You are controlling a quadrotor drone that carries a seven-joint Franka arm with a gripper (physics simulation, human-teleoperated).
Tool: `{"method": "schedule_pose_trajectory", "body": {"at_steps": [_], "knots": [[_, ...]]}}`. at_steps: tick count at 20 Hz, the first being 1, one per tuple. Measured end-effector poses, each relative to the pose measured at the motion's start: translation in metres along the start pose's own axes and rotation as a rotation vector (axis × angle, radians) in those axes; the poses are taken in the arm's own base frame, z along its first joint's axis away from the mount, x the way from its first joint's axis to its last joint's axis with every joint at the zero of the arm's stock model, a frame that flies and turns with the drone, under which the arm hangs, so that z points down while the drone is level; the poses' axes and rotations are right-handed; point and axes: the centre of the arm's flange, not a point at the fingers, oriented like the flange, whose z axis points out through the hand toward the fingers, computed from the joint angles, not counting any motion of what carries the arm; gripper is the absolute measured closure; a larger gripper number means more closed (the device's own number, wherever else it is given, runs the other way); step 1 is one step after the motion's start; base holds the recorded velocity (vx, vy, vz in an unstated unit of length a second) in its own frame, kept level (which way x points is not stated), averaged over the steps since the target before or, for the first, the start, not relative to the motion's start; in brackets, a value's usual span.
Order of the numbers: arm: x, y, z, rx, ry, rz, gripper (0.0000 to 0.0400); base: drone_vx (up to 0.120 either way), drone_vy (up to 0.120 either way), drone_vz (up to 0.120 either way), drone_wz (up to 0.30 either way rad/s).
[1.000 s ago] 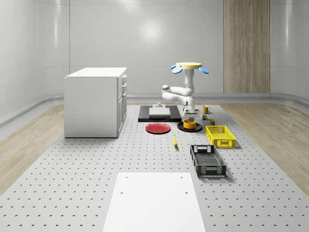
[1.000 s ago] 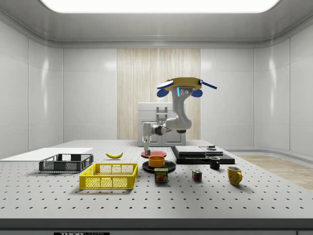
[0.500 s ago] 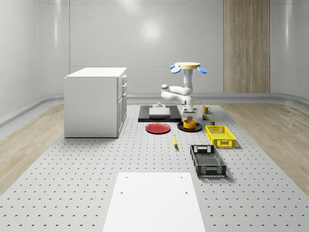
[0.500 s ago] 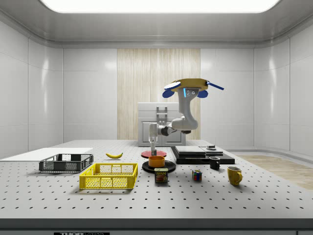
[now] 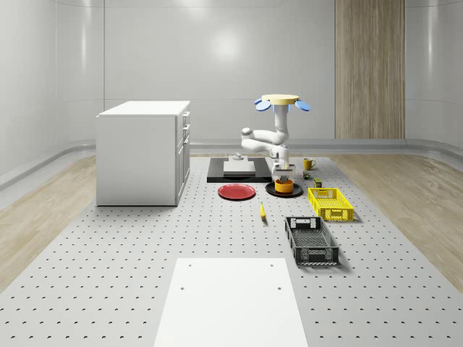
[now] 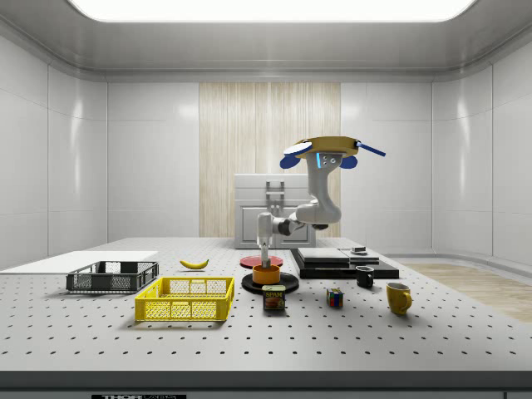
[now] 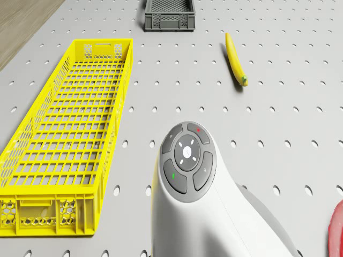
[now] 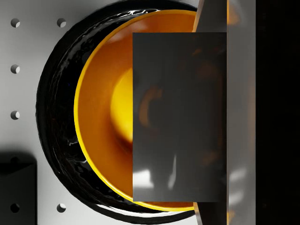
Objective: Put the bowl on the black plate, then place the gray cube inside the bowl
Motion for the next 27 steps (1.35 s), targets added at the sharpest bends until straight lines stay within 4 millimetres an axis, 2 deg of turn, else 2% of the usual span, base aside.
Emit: {"method": "schedule_pose_trajectory", "body": {"at_steps": [12,13,15,17,20,27], "knots": [[-0.005,-0.005,0.033,0.0,0.0,0.0,0.015,0.0,0.0,0.0,0.0],[-0.005,-0.005,0.035,0.0,0.0,0.0,0.0138,0.0,0.0,0.0,0.0],[-0.005,-0.005,0.038,0.0,0.0,0.0,0.0084,0.0,0.0,0.0,0.0],[-0.005,-0.005,0.035,0.0,0.0,0.0,0.0051,0.0,0.0,0.0,0.0],[-0.005,-0.005,0.027,0.0,0.0,0.0,0.0024,0.0,0.0,0.0,0.0],[-0.006,-0.006,0.007,0.0,0.0,0.0,0.0005,0.0,0.0,0.0,0.0]]}}
